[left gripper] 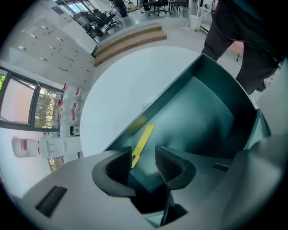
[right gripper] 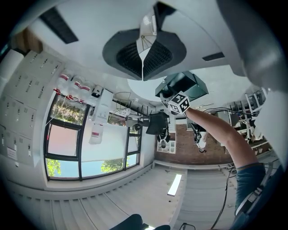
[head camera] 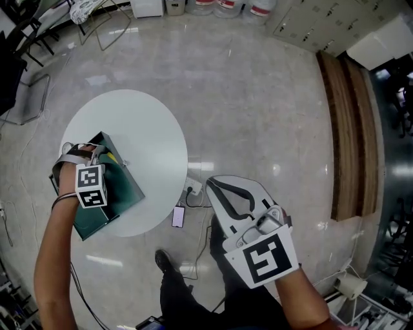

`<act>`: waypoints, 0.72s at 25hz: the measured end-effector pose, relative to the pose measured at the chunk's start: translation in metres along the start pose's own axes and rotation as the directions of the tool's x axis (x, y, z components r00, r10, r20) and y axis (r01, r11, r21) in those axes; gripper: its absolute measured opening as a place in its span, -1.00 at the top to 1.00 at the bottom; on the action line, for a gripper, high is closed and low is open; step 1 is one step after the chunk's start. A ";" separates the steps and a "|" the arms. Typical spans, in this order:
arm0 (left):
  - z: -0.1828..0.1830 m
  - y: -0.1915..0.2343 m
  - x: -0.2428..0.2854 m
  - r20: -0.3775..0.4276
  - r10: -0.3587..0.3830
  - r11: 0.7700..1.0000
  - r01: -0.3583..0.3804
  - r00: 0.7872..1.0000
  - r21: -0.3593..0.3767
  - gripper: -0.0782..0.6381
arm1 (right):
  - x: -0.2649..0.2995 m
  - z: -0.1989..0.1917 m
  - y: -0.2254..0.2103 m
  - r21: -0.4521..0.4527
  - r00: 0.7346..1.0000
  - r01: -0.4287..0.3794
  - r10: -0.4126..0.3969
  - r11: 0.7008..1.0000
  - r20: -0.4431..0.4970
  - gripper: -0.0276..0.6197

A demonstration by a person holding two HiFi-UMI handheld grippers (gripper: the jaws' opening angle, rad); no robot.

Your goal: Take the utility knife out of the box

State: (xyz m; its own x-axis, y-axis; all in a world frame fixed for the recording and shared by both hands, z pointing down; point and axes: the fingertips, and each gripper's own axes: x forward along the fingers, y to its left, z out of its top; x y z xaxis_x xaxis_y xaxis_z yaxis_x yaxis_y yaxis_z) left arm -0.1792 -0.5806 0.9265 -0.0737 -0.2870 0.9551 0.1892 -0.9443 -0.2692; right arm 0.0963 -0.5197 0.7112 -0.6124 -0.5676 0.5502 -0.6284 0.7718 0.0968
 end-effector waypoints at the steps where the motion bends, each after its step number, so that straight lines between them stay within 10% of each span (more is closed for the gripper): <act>1: 0.001 0.001 0.003 -0.004 -0.011 1.000 0.011 1.000 0.005 0.34 | 0.001 -0.002 -0.001 0.003 1.000 -0.001 0.001 1.000 -0.003 0.80; 9: 0.005 0.000 0.021 -0.007 -0.165 0.986 0.165 0.986 0.017 0.40 | 0.011 -0.023 -0.011 0.025 1.000 0.003 -0.002 1.000 -0.017 0.80; 18: 0.014 -0.005 0.008 -0.013 -0.155 0.987 0.156 0.988 0.028 0.65 | 0.003 -0.006 -0.016 0.022 1.000 0.013 -0.013 1.000 -0.006 0.80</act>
State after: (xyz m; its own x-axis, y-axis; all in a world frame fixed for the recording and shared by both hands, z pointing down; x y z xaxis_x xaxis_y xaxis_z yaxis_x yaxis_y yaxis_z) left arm -0.1669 -0.5757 0.9371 -0.1152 -0.1388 0.9836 0.2031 -0.9726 -0.1135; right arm 0.1074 -0.5317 0.7166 -0.6016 -0.5755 0.5539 -0.6465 0.7581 0.0855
